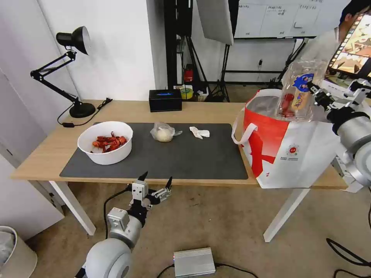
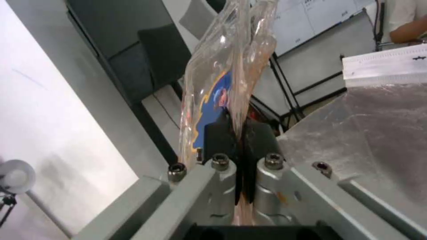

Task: Pick up the trash from the table and place it into the takeout bag.

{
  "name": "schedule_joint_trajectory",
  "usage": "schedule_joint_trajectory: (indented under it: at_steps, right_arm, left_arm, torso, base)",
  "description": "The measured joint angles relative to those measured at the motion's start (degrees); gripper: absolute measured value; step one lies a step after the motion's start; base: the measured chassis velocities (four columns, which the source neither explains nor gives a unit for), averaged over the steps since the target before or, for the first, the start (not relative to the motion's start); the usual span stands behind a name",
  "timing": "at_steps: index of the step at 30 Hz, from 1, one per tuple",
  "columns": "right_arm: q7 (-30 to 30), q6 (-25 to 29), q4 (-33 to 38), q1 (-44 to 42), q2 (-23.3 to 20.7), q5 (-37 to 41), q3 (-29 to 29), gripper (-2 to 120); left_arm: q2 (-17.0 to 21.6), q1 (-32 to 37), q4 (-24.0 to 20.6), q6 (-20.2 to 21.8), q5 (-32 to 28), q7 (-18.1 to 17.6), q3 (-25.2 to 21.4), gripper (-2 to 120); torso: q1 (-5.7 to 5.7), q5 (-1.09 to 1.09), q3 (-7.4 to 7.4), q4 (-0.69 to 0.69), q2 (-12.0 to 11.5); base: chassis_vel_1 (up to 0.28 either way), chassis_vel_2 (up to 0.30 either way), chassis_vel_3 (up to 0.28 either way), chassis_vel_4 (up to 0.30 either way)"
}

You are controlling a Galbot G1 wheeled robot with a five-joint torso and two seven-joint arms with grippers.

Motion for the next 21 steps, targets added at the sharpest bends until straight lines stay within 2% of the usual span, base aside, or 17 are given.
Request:
schedule_joint_trajectory:
  at_steps: [7,18,20,21]
  right_arm:
    - [0.08,0.18,-2.61,1.68,0.31,-0.27,-1.27,0]
    - [-0.07,-0.83,-2.76,1.33,1.52,-0.89,-1.96,0]
    - [-0.18,-1.71,-2.3,1.16,1.62,-0.04,-1.95,3]
    - [-0.25,-2.0,-2.05,0.94,1.63,0.22,-1.91,10]
  left_arm:
    - [-0.34,0.15,0.06,-0.01,0.19,-0.01,0.25,100]
    - [-0.35,-0.06,0.43,-0.04,0.2,-0.04,0.29,100]
    - [-0.24,-0.2,0.45,-0.04,0.19,-0.05,0.3,100]
    - [-0.22,-0.25,0.46,-0.05,0.19,-0.06,0.3,100]
  torso:
    - [0.0,0.0,0.0,0.0,0.0]
    - [0.0,0.0,0.0,0.0,0.0]
    - [0.0,0.0,0.0,0.0,0.0]
    - [0.0,0.0,0.0,0.0,0.0]
  base:
    - [0.0,0.0,0.0,0.0]
    - [0.0,0.0,0.0,0.0]
    - [0.0,0.0,0.0,0.0]
    - [0.0,0.0,0.0,0.0]
